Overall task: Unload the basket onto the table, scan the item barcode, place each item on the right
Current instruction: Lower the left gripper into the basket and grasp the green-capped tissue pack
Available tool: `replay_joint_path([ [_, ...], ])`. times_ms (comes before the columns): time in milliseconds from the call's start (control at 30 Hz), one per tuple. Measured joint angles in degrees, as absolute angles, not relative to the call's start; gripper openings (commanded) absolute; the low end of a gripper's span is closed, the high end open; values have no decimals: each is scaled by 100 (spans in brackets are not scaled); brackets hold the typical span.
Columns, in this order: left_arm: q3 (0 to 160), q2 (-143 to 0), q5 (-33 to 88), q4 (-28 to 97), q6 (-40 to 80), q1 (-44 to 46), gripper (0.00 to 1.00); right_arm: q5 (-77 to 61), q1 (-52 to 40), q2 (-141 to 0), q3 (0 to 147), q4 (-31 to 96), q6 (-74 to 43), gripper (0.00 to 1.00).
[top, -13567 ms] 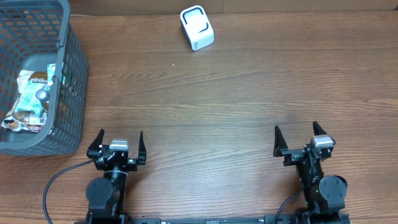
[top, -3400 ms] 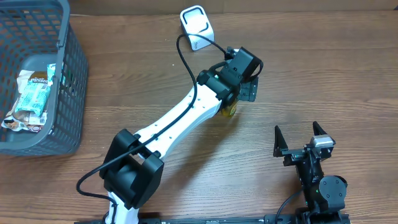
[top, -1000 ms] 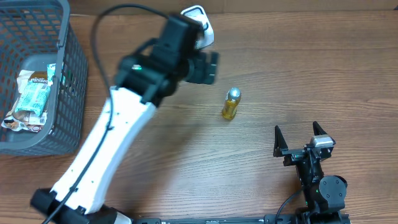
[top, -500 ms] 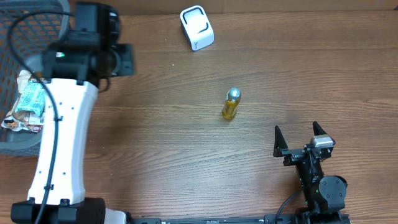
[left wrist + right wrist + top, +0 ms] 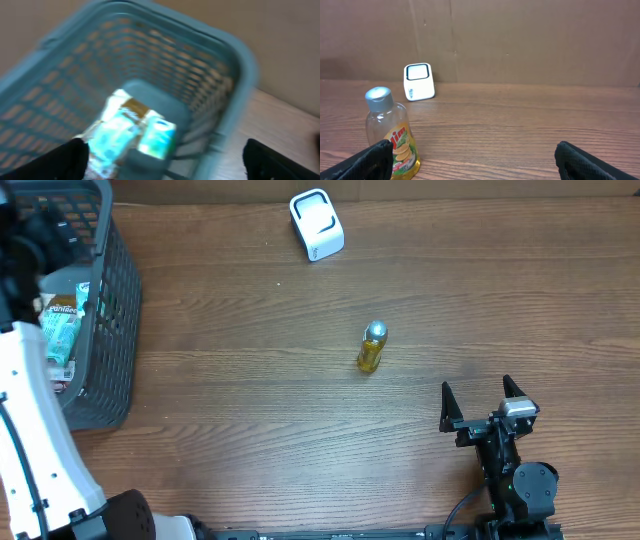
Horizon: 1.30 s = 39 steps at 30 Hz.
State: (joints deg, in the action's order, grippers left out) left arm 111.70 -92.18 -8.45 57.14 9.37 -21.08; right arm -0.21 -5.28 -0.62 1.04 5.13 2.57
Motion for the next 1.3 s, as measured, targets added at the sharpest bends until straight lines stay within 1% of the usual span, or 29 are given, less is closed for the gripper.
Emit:
replay_joint_path([
  [233,11196,-9666,-515,5811,447,-2724,100,-23,-528,-62,104,510,255,100],
  [500,11196,-10726,552,6040,-174,-3116,100,-21,-528,-62,104,510,255,100],
  [767,11196,-11528,1238,6180,-934,-3188,99,-23,-528,-62,104,513,257,100],
  [967,11196,-12005,1444,6213,-1210,-3188,99,-23,-528,-62,104,513,257,100],
  [1300,11196,-12368,1791,6163,-1522,-3188,100,-21,-528,-62,104,513,255,100],
])
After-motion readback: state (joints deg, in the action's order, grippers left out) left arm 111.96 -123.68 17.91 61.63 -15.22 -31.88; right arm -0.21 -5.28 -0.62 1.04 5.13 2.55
